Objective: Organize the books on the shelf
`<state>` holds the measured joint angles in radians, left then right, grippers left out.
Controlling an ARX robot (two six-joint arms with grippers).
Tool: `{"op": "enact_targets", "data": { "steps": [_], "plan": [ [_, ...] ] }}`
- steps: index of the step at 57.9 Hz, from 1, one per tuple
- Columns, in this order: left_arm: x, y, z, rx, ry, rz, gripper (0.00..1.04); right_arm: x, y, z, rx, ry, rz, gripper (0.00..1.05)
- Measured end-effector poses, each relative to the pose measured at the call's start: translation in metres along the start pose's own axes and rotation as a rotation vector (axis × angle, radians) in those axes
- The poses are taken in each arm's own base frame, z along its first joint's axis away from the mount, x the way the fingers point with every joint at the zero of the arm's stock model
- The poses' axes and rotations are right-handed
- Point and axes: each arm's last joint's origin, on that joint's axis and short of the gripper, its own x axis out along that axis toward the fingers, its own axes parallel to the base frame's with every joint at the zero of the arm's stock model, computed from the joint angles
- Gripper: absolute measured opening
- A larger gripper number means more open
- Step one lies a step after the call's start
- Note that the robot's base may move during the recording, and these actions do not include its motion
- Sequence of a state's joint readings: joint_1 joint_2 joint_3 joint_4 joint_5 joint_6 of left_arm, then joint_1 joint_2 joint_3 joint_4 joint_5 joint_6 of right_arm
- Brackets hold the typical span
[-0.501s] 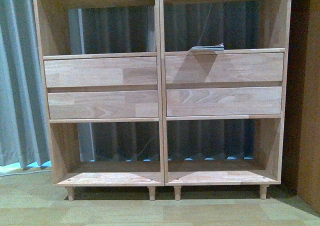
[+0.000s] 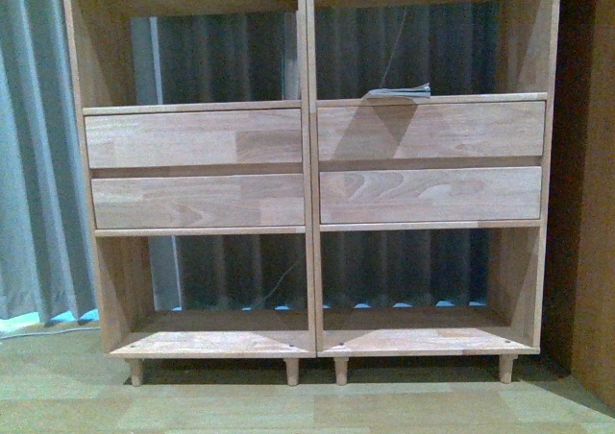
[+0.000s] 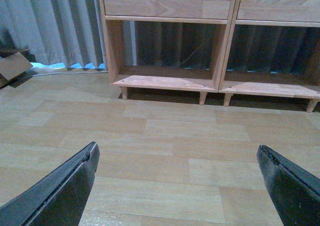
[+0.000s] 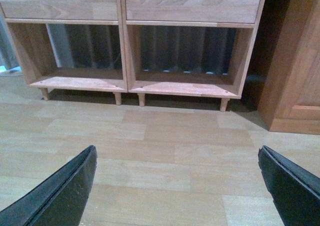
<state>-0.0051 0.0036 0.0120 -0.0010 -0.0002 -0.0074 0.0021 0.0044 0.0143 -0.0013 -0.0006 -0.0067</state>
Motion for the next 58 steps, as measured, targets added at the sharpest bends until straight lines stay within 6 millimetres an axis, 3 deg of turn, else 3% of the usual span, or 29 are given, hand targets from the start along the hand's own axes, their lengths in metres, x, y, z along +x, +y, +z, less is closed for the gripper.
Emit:
{"op": "enact_targets", "data": {
  "steps": [58],
  "plan": [
    [0.0000,0.0001,0.0000,0.000,0.000,0.000,0.97,0.0000,0.0000,0.0000,0.000,0.000,0.000,0.98]
  ]
}}
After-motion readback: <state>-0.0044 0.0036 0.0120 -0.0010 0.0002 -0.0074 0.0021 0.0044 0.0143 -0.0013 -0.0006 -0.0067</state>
